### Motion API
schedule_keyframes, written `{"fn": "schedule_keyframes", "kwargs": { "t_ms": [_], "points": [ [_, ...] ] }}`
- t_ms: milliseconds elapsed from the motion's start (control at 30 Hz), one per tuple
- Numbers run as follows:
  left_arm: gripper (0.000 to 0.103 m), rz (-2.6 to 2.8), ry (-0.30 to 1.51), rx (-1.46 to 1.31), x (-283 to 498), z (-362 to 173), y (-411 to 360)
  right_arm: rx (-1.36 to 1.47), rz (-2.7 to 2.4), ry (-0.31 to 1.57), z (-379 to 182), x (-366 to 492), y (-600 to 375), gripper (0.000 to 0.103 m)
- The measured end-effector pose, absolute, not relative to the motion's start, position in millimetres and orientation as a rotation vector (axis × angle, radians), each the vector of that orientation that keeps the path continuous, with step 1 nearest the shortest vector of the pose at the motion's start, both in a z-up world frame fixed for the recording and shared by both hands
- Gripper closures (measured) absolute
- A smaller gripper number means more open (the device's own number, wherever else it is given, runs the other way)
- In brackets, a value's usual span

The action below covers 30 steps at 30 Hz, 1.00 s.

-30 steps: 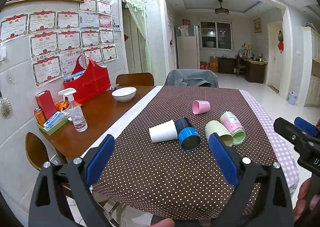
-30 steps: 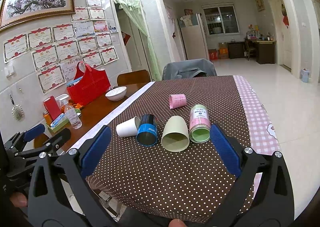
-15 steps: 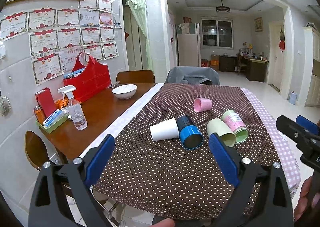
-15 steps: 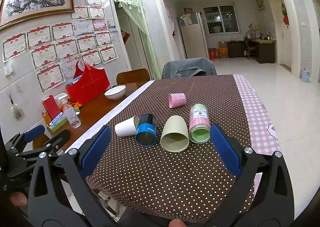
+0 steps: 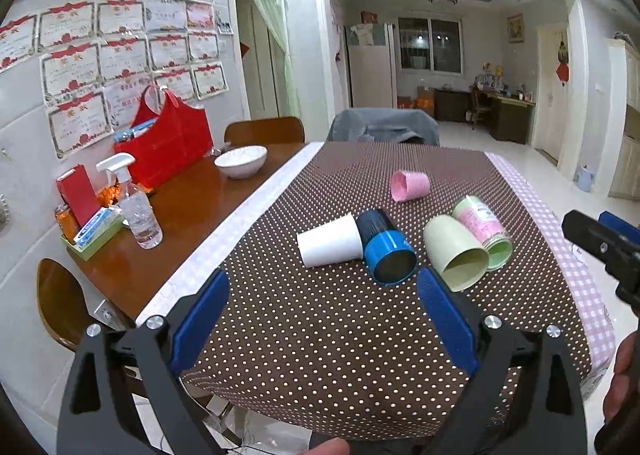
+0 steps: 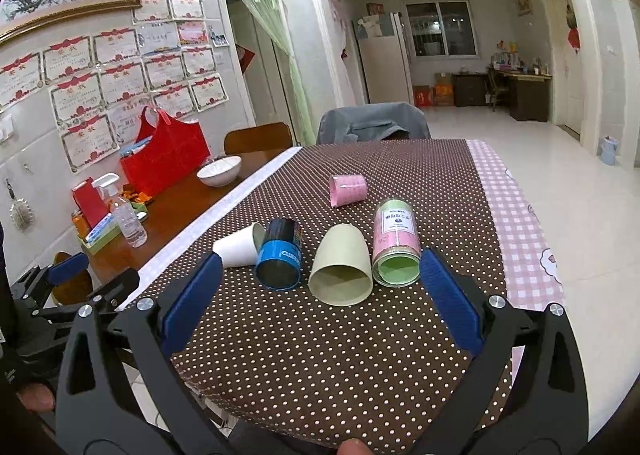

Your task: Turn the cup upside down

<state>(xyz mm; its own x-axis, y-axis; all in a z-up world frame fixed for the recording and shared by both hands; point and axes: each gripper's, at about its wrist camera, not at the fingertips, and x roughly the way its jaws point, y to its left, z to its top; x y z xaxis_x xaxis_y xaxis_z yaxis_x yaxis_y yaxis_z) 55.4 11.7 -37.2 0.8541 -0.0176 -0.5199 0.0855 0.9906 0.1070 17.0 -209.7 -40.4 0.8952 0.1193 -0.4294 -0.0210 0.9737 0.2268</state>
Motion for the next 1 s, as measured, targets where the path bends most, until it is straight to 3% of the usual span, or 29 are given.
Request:
{"fn": "schedule_keyframes", "kwargs": {
  "t_ms": [600,1000],
  "points": [
    [0.010,-0.111,0.790,0.253,179.6,-99.6,26.2,0.249,0.025,0.679,-93.1,127.4,-218.2,0.006],
    [0.010,-0.304,0.896,0.554,264.8,-126.0,21.4,0.272,-0.014,0.778,-112.9,167.0,-220.4,0.006]
  ]
}}
